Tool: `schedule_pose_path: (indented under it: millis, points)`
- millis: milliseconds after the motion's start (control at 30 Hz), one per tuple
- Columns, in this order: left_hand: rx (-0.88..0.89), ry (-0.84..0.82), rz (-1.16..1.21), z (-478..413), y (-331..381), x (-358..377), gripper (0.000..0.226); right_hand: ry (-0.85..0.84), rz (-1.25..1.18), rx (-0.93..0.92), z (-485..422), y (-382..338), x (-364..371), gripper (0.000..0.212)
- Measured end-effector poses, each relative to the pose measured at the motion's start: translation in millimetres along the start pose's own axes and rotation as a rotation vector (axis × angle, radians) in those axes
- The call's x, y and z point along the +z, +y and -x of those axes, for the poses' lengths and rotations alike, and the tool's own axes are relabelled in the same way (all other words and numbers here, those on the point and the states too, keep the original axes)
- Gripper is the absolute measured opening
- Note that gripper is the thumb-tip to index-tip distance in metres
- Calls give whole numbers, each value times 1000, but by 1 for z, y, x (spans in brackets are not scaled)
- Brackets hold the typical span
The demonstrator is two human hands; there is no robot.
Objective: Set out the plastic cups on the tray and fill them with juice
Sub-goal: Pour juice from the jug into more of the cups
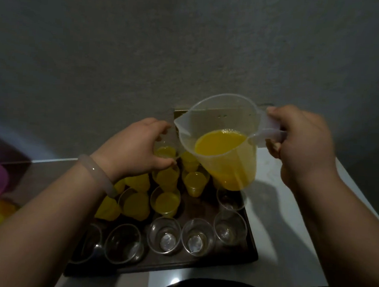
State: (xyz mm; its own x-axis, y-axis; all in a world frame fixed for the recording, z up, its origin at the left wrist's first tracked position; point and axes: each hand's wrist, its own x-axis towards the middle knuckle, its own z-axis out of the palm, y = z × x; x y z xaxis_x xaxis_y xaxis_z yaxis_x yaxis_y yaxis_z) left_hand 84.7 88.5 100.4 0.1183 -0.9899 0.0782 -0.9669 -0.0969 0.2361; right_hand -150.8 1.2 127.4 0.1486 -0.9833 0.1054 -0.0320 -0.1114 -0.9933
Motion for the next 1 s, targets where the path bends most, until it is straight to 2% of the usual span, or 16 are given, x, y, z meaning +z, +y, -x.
schedule_pose_path:
  millis: [167,267,433,533,833,1000]
  points:
    - [-19,4,-6,7,-11,0,73,-137,186,24,-4,-14,23,30]
    - [-15,-9,-21,10,-13,1,73,-208,386,-31,-4,-24,35,43]
    - [-22,-43,-50,12,-14,4,76,-253,574,-96,-6,-34,47,42]
    - [-28,-53,-42,12,-14,5,77,-256,697,-138,-8,-39,52,35]
    - [-13,-59,-11,10,-8,11,68,-248,829,-164,-10,-45,56,40]
    - [0,-56,-27,10,-7,13,72,-260,867,-171,-7,-48,55,42]
